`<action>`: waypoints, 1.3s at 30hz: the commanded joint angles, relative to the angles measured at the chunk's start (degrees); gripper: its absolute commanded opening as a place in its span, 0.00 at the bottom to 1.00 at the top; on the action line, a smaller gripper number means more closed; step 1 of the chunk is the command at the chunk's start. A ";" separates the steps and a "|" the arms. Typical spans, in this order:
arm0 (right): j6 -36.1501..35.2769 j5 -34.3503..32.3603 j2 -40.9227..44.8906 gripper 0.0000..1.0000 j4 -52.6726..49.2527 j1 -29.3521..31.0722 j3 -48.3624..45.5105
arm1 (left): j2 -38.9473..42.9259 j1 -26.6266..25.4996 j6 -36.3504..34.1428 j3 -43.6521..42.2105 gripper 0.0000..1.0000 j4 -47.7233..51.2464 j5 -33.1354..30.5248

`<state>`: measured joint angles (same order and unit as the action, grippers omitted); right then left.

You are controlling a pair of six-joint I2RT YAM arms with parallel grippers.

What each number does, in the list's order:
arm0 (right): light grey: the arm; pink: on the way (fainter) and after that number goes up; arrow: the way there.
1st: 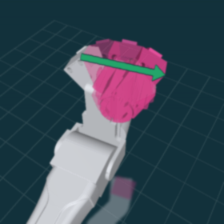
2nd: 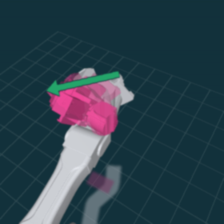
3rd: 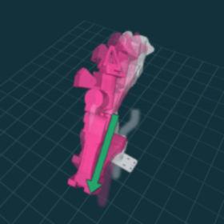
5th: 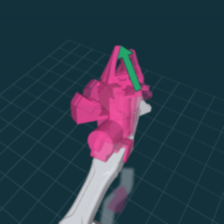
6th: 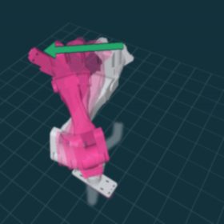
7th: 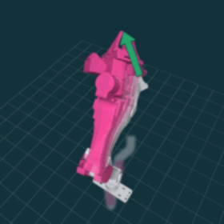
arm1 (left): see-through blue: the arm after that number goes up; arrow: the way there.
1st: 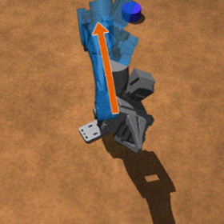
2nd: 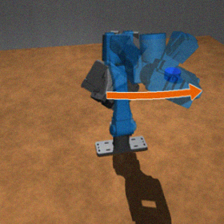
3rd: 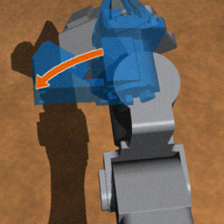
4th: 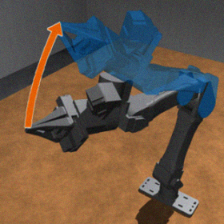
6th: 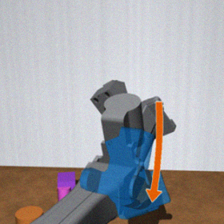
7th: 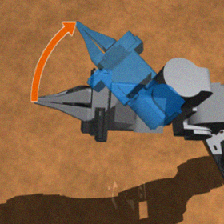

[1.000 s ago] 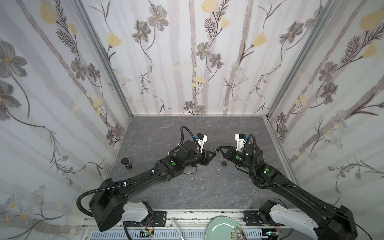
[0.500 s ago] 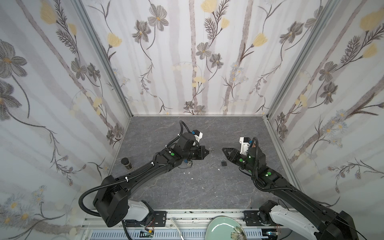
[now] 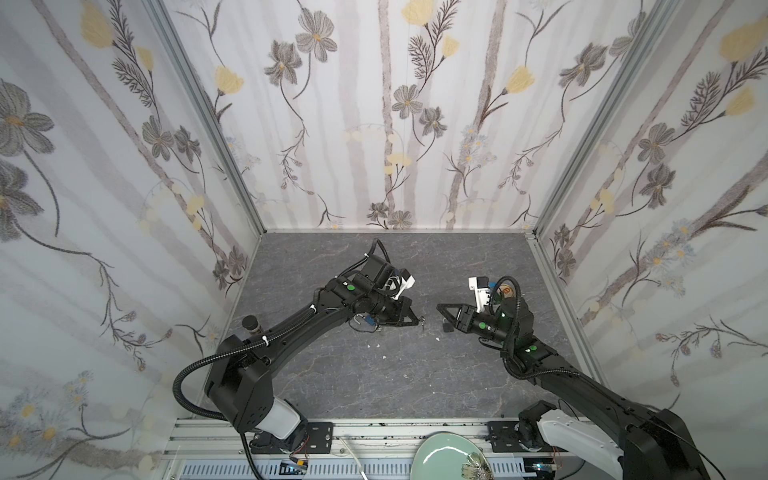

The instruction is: Unlock with the key

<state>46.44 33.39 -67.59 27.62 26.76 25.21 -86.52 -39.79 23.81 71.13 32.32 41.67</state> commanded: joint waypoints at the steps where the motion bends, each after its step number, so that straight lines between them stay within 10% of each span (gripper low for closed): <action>1: 3.03 10.84 -0.91 0.40 16.13 -0.13 -1.92 | 0.75 0.07 -2.88 0.84 0.00 1.30 6.29; 20: 4.64 21.37 -4.98 0.39 23.66 2.30 -2.89 | 4.56 0.15 -2.19 -0.54 0.00 -3.79 9.48; 33: 3.84 21.36 -5.62 0.00 25.03 2.45 -3.15 | 5.50 0.41 -2.25 -1.86 0.00 -4.02 9.29; 39: -0.21 16.57 -3.82 0.00 19.11 2.50 -2.38 | 8.47 3.42 3.79 -5.92 0.39 -10.40 7.51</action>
<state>49.76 53.10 -72.25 48.73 29.19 22.00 -79.18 -37.47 24.27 66.65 27.14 50.54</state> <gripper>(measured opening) 0.061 0.421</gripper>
